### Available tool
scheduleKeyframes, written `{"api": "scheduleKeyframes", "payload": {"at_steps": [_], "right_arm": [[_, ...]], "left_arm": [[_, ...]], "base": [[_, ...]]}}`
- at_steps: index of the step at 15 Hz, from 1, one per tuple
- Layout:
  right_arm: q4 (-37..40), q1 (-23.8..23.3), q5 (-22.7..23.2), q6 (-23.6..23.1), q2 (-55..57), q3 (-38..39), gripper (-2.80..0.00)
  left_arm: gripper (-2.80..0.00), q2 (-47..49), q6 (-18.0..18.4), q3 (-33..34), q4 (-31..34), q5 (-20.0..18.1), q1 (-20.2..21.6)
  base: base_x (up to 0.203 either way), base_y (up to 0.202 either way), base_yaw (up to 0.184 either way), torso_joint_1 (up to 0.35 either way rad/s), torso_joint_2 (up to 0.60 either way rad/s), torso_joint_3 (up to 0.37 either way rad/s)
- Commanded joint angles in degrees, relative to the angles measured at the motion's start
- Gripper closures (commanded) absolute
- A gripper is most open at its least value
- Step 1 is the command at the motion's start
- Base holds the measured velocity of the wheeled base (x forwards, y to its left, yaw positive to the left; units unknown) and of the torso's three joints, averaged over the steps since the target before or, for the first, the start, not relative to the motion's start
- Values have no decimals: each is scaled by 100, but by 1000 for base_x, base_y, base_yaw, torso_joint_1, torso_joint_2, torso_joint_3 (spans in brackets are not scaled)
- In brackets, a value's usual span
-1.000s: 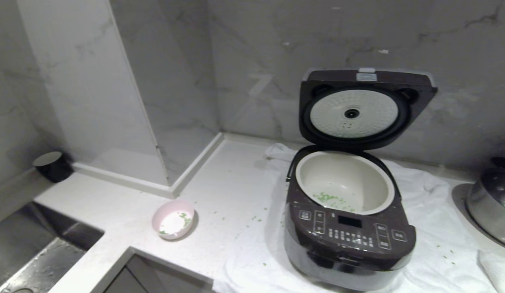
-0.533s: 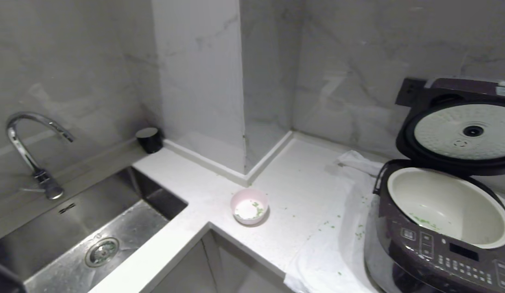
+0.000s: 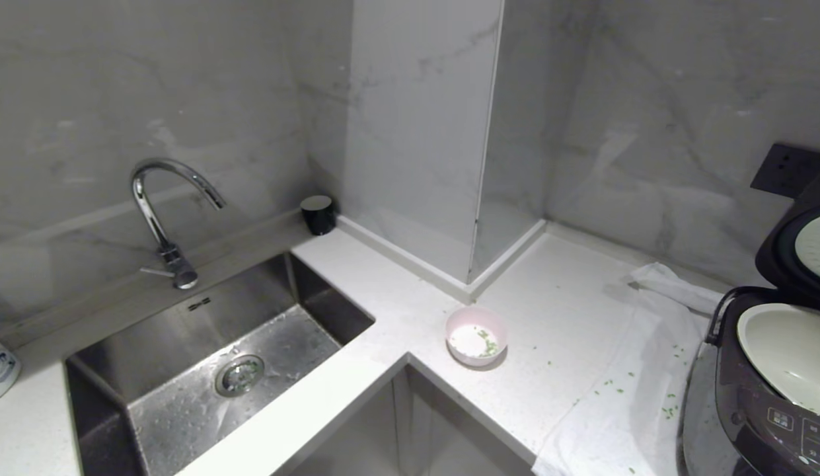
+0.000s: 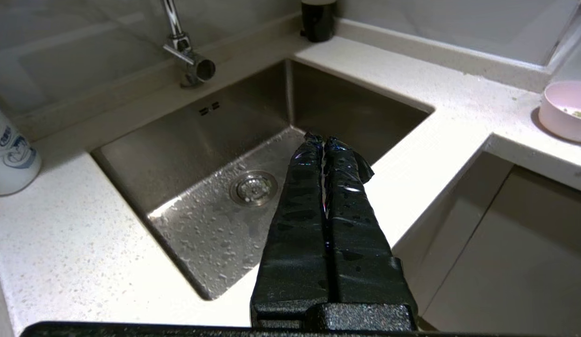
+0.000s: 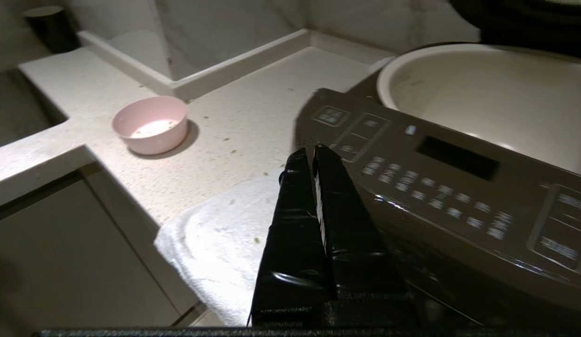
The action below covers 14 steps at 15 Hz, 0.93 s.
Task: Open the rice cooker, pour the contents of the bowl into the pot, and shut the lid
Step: Turn on the tap
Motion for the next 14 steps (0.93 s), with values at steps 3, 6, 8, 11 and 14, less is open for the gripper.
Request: {"api": "scheduleKeyframes", "payload": {"at_steps": [3, 6, 8, 11, 14], "right_arm": [[1, 2, 3, 1, 0, -2, 0], [1, 2, -4, 1, 0, -2, 0], [1, 2, 5, 1, 0, -2, 0], [1, 2, -4, 1, 0, -2, 0], [1, 2, 4, 1, 0, -2, 0]], "left_arm": [[0, 7, -133, 88, -10, 7, -6], [0, 7, -271, 79, -11, 7, -2], [0, 7, -271, 79, -11, 7, -7], [0, 7, -271, 79, -11, 7, 2], [0, 7, -273, 67, 15, 66, 2]], "base": [[0, 0, 0, 0, 0, 0], [135, 67, -2, -8, 0, 6], [204, 29, 9, 16, 6, 4], [93, 1, 2, 4, 3, 0], [0, 0, 0, 0, 0, 0]]}}
